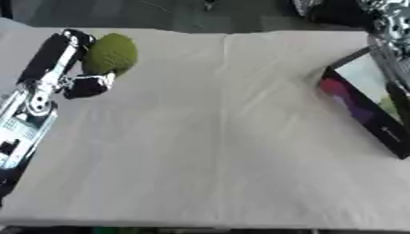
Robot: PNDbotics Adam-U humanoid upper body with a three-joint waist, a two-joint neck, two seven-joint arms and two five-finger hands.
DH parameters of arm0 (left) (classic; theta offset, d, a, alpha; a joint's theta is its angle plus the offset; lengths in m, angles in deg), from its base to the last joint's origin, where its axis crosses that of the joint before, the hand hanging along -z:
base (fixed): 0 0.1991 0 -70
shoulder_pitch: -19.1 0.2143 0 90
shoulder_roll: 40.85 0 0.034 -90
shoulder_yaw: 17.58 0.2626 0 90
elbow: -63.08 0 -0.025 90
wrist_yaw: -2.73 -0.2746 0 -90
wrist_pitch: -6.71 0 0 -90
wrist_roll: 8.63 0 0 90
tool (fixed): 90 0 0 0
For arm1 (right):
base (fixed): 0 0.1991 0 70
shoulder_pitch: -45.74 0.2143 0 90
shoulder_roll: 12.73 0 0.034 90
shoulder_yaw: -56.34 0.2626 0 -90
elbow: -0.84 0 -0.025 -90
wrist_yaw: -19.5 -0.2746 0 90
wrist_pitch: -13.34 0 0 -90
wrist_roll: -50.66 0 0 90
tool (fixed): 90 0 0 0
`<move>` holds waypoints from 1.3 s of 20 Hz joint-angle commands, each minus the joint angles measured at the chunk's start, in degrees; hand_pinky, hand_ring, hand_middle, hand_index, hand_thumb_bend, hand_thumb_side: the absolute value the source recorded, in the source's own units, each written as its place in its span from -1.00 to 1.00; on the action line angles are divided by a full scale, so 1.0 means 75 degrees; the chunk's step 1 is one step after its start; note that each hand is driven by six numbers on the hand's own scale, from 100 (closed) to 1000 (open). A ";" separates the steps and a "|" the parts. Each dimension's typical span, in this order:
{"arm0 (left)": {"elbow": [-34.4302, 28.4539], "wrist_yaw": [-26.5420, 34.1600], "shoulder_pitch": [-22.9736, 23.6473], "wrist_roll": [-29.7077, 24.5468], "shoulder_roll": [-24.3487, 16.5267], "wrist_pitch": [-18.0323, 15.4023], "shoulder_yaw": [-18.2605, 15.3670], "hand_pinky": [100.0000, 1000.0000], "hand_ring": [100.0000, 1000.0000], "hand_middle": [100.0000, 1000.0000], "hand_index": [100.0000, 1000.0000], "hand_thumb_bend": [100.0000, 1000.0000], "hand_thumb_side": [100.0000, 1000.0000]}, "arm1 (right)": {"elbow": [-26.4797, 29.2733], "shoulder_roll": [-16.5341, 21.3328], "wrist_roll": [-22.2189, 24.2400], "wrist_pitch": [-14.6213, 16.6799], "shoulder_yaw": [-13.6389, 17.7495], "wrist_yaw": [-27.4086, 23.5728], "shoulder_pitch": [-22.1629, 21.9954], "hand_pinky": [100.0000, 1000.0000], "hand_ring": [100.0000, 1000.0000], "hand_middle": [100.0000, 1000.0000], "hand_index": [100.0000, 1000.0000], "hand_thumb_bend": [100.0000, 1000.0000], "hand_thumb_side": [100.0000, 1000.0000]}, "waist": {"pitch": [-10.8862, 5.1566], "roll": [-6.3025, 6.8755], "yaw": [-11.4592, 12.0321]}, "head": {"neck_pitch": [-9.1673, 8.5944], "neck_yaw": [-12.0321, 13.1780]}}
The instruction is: Pick up the objects with one hand, pass them to the other hand, and then place them into the box on the other side of the table.
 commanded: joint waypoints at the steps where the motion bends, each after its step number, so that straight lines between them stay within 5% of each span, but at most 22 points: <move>1: 0.0088 -0.0060 -0.0178 0.0426 0.0142 -0.0241 -0.0011 0.23 -0.13 -0.20 -0.04 -1.00 -1.00 | 0.0197 -0.0131 0.0541 0.0018 -0.0062 0.0169 0.0245 0.99 0.91 0.88 0.82 -1.00 -0.77 | -0.0229 -0.0002 -0.0009 | -0.0089 -0.0059; 14: 0.0454 -0.0274 -0.0296 0.1129 0.0916 -0.1000 0.0160 0.23 -0.15 -0.22 -0.04 -1.00 -1.00 | -0.0050 -0.0935 0.1534 0.0105 -0.0721 0.0656 0.0498 0.98 0.90 0.88 0.82 -0.99 -0.67 | -0.0208 -0.0094 -0.0026 | -0.0054 -0.0343; 26: 0.0355 -0.0005 -0.0397 0.1224 0.1249 -0.1593 0.0381 0.24 -0.17 -0.24 -0.03 -1.00 -1.00 | -0.0771 -0.1441 0.2280 0.0656 -0.1079 0.1448 0.0810 0.96 0.90 0.88 0.82 -0.92 -0.66 | -0.0190 -0.0123 -0.0044 | -0.0004 -0.0637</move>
